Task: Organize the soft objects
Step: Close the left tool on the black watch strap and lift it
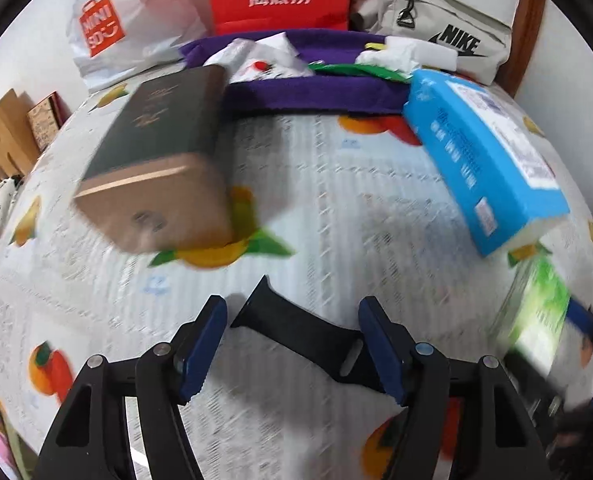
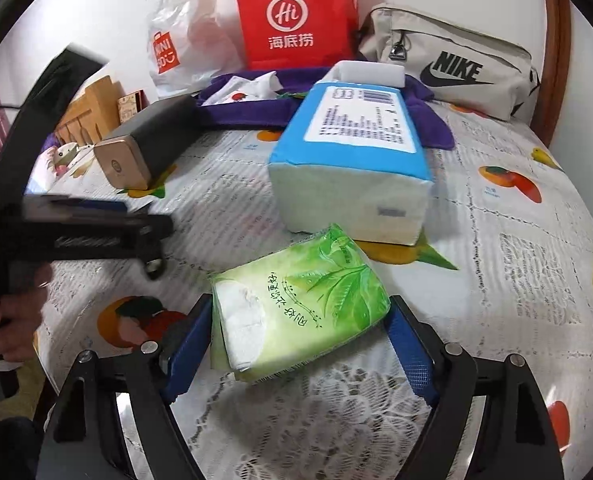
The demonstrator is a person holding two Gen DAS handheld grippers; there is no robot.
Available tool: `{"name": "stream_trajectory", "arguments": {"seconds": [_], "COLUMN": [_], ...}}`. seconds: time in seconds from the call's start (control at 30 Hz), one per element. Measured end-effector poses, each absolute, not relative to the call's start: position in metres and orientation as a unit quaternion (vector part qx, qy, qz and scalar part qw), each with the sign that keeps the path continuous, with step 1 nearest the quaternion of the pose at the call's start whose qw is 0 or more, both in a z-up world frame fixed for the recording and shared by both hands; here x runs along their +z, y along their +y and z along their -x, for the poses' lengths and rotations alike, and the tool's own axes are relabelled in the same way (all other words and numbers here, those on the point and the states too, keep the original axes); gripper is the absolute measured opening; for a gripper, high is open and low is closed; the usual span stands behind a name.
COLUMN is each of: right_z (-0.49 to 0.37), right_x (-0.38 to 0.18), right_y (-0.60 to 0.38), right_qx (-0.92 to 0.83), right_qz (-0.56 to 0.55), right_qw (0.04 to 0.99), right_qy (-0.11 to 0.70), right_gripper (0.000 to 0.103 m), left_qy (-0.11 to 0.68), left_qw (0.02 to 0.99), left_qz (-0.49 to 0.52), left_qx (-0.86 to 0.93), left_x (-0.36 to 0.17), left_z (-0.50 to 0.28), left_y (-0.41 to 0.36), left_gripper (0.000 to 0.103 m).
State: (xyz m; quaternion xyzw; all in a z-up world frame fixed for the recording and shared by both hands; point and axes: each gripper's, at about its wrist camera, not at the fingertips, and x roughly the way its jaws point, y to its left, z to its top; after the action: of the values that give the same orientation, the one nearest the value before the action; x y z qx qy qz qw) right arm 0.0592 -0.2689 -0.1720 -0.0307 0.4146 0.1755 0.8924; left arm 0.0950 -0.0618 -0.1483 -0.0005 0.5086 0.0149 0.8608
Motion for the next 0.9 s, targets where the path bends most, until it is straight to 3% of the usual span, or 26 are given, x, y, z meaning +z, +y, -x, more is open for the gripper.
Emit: {"name": "stream_trajectory", "arguments": {"seconds": [0.33,0.5,0.57,0.73,0.9], "right_z": [-0.068,-0.065,-0.064,-0.061,-0.060], "right_x": [-0.172,-0.173,-0.173,-0.172,-0.172], "right_y": [-0.262,-0.259,-0.259,-0.257,-0.258], "right_qx": [0.168,0.164,0.164,0.165,0.167], "right_qz": [0.035,0.040,0.038,0.039,0.035], "right_qw": [0.892,0.894,0.894,0.892,0.890], "right_qy": [0.418,0.414,0.415,0.419,0.423], "right_gripper": [0.084,0.083,0.083,0.083,0.083], "left_qy": [0.511,0.484,0.480,0.494,0.510], "left_qw": [0.860,0.875,0.876,0.868,0.858], "left_qz": [0.018,0.035,0.047,0.054,0.052], "left_qx": [0.003,-0.009,-0.017,-0.025,-0.024], "left_x": [-0.148,-0.146,-0.145,-0.143,-0.143], "left_z": [-0.070,-0.074,-0.079,-0.076,-0.062], "left_y": [-0.051,-0.038,-0.035,-0.032,-0.036], "left_gripper": [0.064,0.034,0.029,0.029,0.052]}}
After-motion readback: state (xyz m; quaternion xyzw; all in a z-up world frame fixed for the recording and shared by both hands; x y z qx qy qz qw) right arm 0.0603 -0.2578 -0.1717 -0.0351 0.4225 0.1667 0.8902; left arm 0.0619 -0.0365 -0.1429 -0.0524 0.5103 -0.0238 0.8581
